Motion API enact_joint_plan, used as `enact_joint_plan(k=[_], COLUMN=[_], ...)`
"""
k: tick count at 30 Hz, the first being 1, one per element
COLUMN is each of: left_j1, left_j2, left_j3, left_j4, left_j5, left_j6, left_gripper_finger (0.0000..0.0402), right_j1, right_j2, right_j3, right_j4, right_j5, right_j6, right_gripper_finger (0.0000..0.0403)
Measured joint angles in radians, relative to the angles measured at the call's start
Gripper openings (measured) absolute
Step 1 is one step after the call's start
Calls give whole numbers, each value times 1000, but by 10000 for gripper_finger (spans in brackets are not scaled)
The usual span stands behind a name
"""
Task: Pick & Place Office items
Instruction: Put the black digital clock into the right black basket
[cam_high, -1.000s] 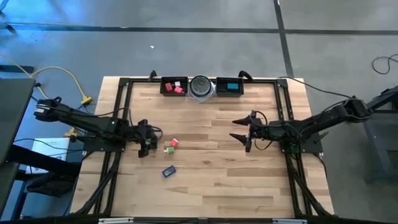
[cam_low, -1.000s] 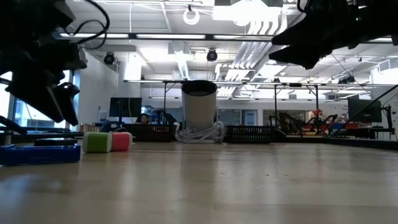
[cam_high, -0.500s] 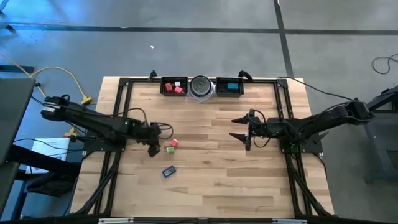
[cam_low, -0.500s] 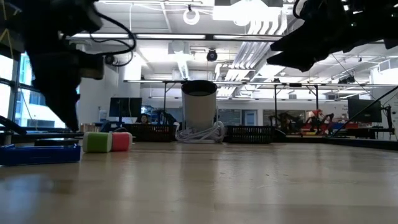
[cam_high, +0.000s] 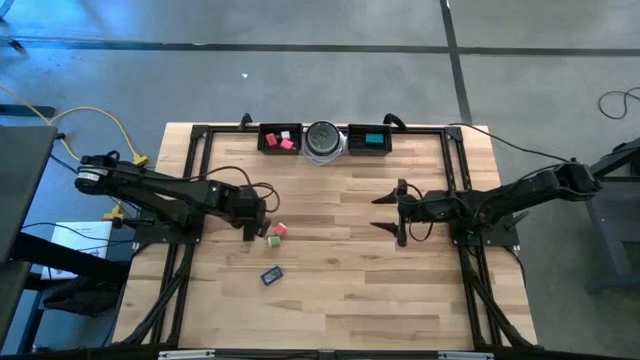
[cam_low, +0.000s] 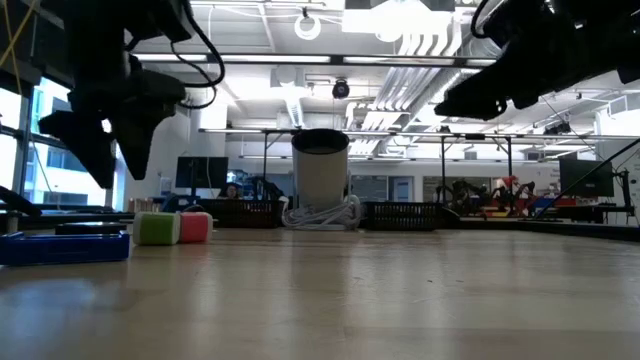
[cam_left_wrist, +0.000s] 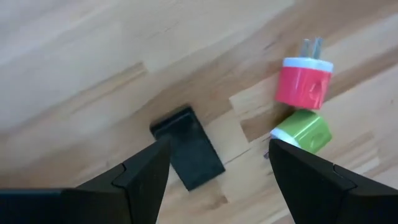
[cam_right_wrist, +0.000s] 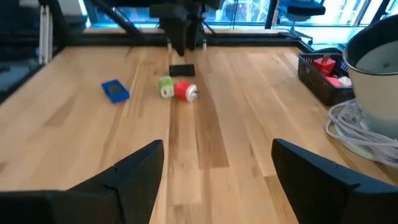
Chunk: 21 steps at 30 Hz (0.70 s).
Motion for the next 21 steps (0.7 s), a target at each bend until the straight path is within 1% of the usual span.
enact_joint_plan(k=[3,7,10,13,16,21], left_j1=[-26,-62,-74,-78,-70,-54], left_j2=[0,11,35,72,108,140], left_j3=[9,9,9,9,9,9], left_j4=[-28,-28,-28,-28,-28,-32], left_j5=[-2,-23,-8,21,44,43], left_j6=[-130,-294,-386,-422,-420,-409], left_gripper_finger=[266,266,266,265,265,265], right_j1=[-2,-9,-24,-44,-60,-67], right_j2=[0,0,0,0,0,0], right_j3=[-27,-74,-92,-91,-91,-91], right_j4=[12,70,100,117,120,121], right_j5=[-23,-24,-35,-75,-103,-126], right_j6=[-34,-63,-80,-86,-86,-81], right_gripper_finger=[286,286,286,286,286,286])
